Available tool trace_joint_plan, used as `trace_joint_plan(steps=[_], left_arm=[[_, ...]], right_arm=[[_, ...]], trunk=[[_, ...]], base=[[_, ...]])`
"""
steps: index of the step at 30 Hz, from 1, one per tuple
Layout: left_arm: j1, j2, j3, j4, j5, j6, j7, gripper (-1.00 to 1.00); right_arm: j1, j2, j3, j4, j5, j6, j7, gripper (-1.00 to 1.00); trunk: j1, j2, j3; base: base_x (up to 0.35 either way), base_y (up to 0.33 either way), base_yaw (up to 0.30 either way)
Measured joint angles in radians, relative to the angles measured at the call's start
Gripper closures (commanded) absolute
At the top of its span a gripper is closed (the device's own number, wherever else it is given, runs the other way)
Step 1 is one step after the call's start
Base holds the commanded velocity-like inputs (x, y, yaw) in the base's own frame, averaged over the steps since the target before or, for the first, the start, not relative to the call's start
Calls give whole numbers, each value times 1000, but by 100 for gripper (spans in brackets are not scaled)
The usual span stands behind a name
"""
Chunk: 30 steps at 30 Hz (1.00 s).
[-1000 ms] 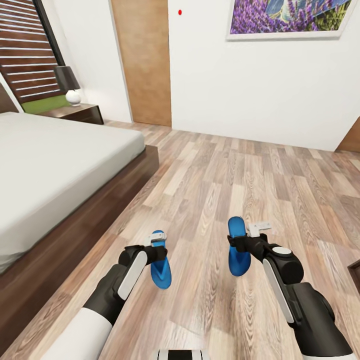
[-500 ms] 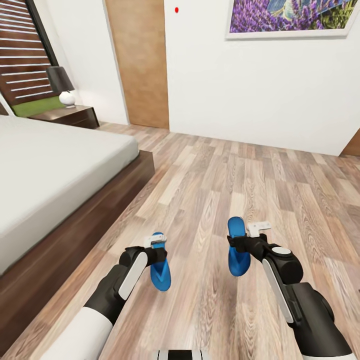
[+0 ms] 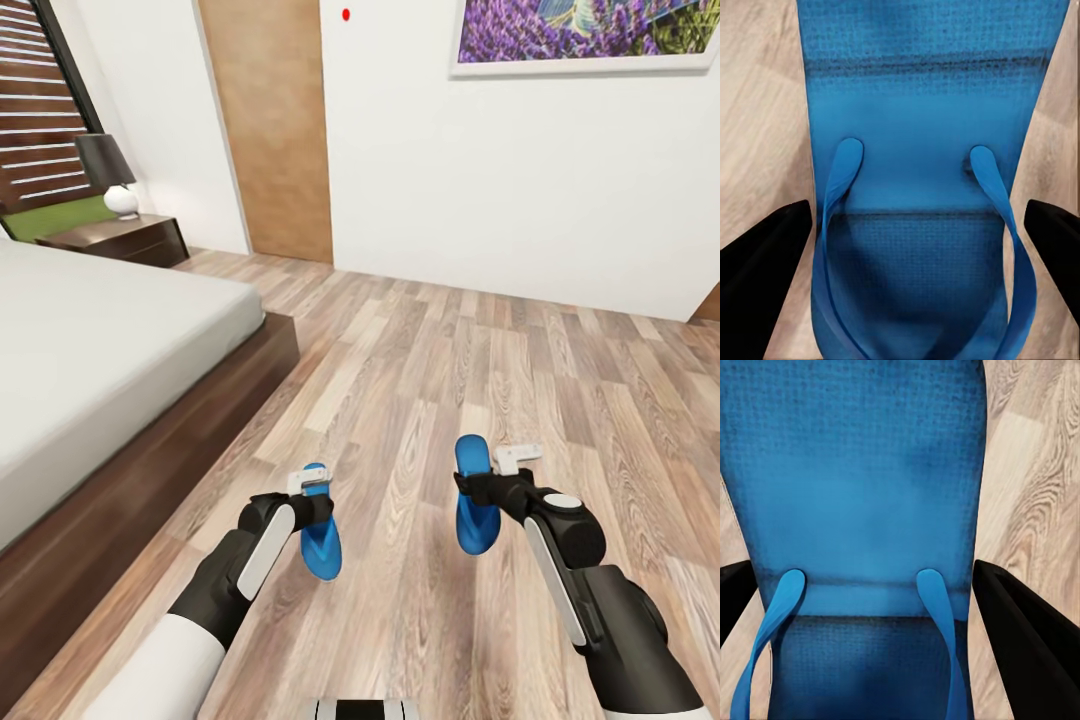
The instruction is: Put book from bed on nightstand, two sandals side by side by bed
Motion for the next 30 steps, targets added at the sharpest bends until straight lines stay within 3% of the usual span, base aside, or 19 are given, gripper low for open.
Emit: trace_joint_plan(steps=[21, 30], left_arm=[[0, -1, -6, -7, -1, 2, 2, 100], [12, -4, -15, -70, 1, 8, 6, 100]], right_arm=[[0, -4, 2, 0, 0, 24, -1, 100], [0, -5, 3, 0, 0, 25, -1, 100]], trunk=[[0, 0, 0], [-4, 2, 35]], base=[[295, -92, 0], [34, -9, 0]])
